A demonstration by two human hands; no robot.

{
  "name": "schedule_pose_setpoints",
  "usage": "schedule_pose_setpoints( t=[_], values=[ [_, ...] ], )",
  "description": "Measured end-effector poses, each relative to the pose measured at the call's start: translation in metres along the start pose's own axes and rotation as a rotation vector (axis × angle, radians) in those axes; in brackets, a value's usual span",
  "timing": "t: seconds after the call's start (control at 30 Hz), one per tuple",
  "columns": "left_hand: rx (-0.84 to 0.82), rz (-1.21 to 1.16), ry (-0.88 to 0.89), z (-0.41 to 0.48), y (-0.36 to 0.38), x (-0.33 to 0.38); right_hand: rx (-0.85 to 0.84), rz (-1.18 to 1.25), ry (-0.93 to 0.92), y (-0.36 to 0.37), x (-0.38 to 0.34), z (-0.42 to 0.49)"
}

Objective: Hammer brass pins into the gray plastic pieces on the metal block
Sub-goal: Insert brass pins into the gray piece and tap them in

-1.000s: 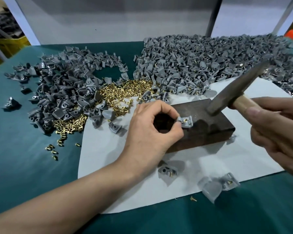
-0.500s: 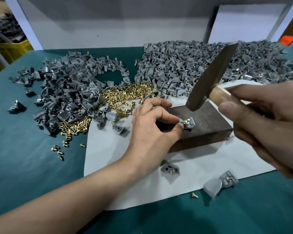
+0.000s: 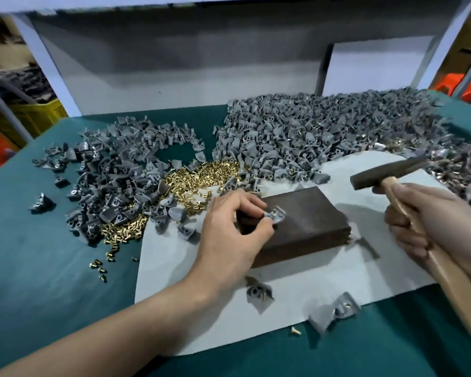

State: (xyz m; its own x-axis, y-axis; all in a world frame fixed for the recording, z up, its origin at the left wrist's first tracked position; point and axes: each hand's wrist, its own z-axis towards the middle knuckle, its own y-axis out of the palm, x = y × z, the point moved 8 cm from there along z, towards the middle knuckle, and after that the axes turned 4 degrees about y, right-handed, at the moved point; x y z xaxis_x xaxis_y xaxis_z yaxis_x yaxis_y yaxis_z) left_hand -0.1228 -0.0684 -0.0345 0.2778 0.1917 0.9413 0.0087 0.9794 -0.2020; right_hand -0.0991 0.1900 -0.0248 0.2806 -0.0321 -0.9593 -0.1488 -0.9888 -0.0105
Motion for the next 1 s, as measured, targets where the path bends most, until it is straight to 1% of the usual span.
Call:
schedule_pose_setpoints(
  t=[0.07,0.13,0.23,0.27,0.37,0.4,0.43,0.47,0.53,0.57,0.6,0.63,0.7,0.77,0.9,1.0],
  values=[
    [0.047,0.079,0.025,0.008,-0.010,0.009,0.064,0.046,0.048,-0.008,0.015,0.014],
    [0.030,0.129,0.040,0.030,-0.009,0.024,0.110,0.070,0.076,-0.015,0.020,0.020],
    [-0.008,0.092,-0.024,0.083,0.004,0.042,0.181,0.055,0.032,-0.019,0.016,0.019],
    [-0.030,0.139,0.004,0.102,0.009,0.051,0.192,0.042,0.013,-0.018,0.013,0.016],
    [-0.135,0.408,0.193,0.148,0.014,0.071,0.237,-0.034,-0.051,-0.016,0.006,0.007],
    [-0.159,0.543,0.240,0.159,0.007,0.070,0.254,-0.109,-0.076,-0.016,0.006,0.008],
    [-0.189,0.706,0.258,0.169,-0.003,0.062,0.282,-0.240,-0.106,-0.016,0.006,0.008],
    [-0.225,0.873,0.224,0.178,-0.016,0.047,0.315,-0.395,-0.136,-0.017,0.005,0.008],
    [-0.287,1.137,0.017,0.186,-0.058,0.005,0.373,-0.666,-0.189,-0.018,0.002,0.008],
    [-0.314,1.229,-0.096,0.183,-0.080,-0.015,0.386,-0.738,-0.211,-0.019,0.001,0.009],
    [-0.336,1.302,-0.166,0.176,-0.099,-0.029,0.387,-0.786,-0.220,-0.018,0.000,0.009],
    [-0.342,1.350,-0.196,0.170,-0.115,-0.039,0.381,-0.831,-0.213,-0.018,0.001,0.011],
    [-0.293,1.321,-0.178,0.158,-0.135,-0.049,0.374,-0.888,-0.203,-0.018,0.003,0.014],
    [-0.244,1.289,-0.119,0.151,-0.144,-0.047,0.375,-0.898,-0.198,-0.018,0.005,0.016],
    [-0.153,1.287,-0.013,0.149,-0.146,-0.030,0.393,-0.805,-0.267,-0.015,0.001,0.013],
    [-0.085,1.308,0.054,0.148,-0.147,-0.018,0.378,-0.782,-0.282,-0.014,0.000,0.013]
  ],
)
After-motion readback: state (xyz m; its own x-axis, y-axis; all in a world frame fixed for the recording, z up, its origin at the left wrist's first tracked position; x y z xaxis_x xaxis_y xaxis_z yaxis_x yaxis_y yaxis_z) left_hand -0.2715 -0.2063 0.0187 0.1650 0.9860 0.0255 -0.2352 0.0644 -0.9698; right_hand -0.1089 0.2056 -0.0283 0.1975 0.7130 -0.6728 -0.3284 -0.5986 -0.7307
